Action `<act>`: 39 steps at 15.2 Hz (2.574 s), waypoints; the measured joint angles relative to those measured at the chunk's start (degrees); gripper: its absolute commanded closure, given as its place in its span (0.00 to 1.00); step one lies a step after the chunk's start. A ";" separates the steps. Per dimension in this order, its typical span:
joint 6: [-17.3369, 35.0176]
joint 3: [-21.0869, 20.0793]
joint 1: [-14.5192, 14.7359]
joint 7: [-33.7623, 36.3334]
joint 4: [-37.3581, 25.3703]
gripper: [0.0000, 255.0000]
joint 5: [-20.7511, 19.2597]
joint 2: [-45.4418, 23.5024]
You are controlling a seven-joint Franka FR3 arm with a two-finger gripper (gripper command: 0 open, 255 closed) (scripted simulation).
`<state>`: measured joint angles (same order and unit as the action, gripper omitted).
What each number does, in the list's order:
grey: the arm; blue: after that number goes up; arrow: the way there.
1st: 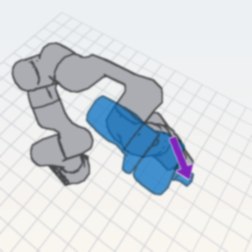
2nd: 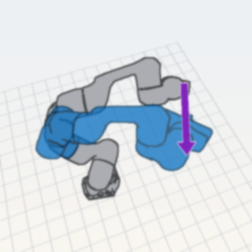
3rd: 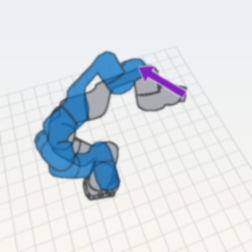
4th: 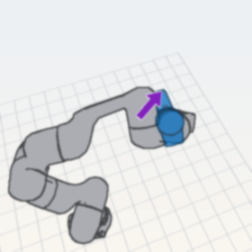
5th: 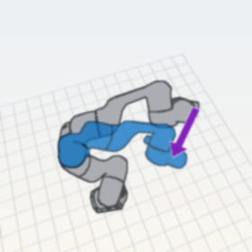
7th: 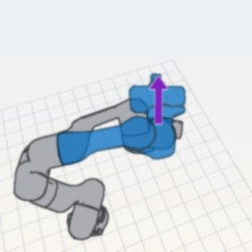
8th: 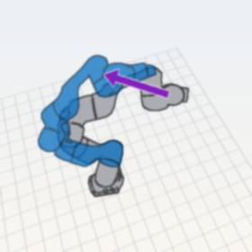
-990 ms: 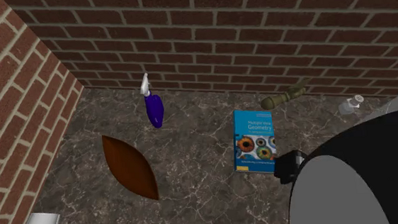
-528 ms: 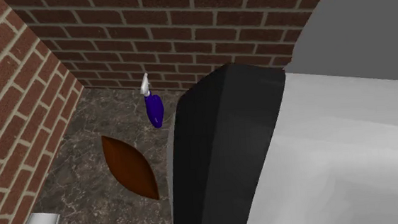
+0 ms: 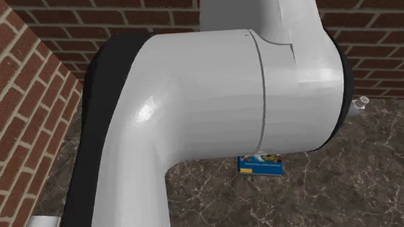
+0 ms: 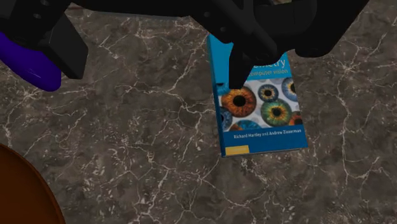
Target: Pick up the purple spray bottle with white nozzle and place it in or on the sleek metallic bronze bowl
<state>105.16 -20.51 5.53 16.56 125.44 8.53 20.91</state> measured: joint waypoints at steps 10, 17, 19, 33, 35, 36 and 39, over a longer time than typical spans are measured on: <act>3.60 -8.76 2.63 13.32 -15.48 0.00 -6.54 -19.97; 2.08 -11.29 8.59 22.87 -31.27 0.00 -15.30 -36.54; 0.16 -11.22 11.35 25.09 -37.97 0.00 -17.99 -42.00; 3.51 -10.26 14.94 27.86 -41.53 0.00 -21.74 -49.81; 3.55 -10.26 14.93 27.87 -41.49 0.00 -21.74 -49.80; 3.55 -10.26 14.93 27.87 -41.49 1.00 -21.74 -49.80; 3.55 -10.27 14.93 27.87 -41.49 1.00 -21.74 -49.80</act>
<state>108.71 -30.78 20.46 44.43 83.95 -13.20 -28.89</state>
